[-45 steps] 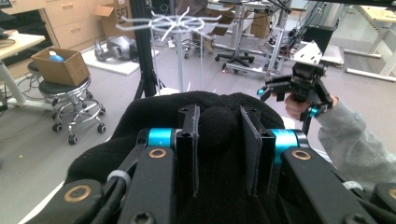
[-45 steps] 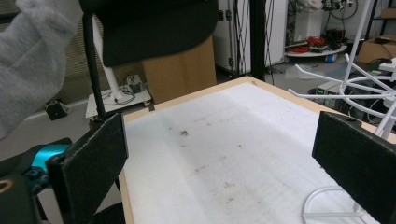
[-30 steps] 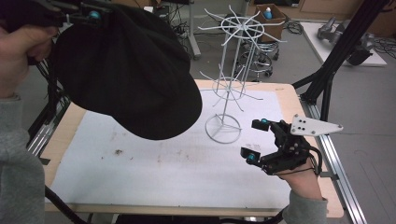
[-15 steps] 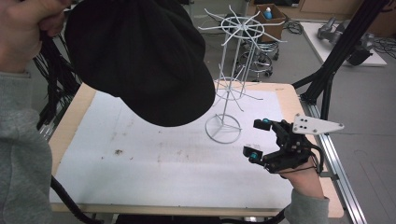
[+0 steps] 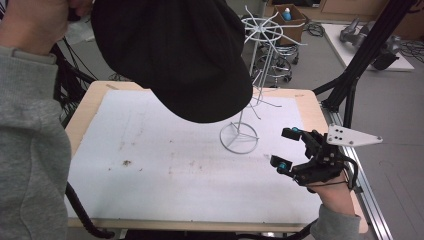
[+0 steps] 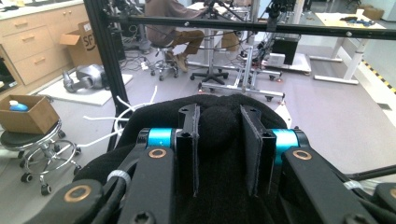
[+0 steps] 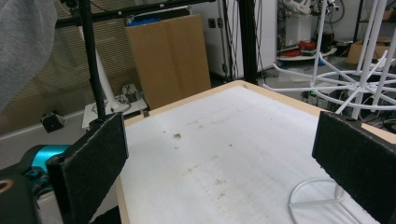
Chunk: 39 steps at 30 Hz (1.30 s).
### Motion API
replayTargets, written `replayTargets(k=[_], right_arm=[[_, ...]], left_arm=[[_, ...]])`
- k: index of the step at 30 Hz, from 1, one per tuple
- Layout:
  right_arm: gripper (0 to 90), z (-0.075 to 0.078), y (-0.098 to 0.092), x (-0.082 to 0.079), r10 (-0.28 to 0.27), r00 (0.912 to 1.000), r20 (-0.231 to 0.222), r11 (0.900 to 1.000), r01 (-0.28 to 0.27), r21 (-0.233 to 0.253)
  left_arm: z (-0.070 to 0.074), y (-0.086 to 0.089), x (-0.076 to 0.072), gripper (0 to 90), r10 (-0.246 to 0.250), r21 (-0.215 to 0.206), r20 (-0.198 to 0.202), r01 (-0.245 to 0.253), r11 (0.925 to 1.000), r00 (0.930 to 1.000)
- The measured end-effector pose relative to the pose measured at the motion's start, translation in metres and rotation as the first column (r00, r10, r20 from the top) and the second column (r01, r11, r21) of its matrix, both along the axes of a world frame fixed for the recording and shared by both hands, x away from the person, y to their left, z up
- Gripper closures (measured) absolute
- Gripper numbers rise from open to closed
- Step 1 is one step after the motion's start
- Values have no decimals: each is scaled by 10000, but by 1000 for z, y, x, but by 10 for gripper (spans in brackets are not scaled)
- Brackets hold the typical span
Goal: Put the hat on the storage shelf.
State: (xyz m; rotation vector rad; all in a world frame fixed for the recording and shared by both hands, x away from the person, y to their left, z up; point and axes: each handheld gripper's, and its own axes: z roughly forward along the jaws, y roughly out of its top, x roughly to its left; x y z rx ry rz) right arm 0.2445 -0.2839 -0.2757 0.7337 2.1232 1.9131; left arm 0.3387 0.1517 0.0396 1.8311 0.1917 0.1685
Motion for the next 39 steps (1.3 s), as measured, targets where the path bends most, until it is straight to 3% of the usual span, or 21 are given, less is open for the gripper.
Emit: replayTargets(k=[10, 13, 28, 30, 39], right_arm=[[25, 0, -10, -8, -185, 9998, 35, 9998, 185, 36], [25, -2, -12, -11, -267, 9996, -1, 9996, 267, 37], [25, -4, -19, -22, -601, 9980, -205, 9982, 599, -100], [25, -5, -19, -23, -595, 9981, -142, 9981, 592, -165], [25, -5, -17, -23, -641, 9977, -221, 9978, 638, -161]], left_arm=[[7, -25, 6, 700, -365, -88, 141, 366, 9993, 9992], [5, -32, 12, 699, -353, -126, 20, 353, 9993, 9994], [-14, -56, 37, 698, -338, -101, 4, 338, 9994, 9994], [-19, -59, 40, 697, -266, 74, -26, 266, 9996, 9996], [-38, -58, 46, 695, -326, 95, -111, 327, 9994, 9994]])
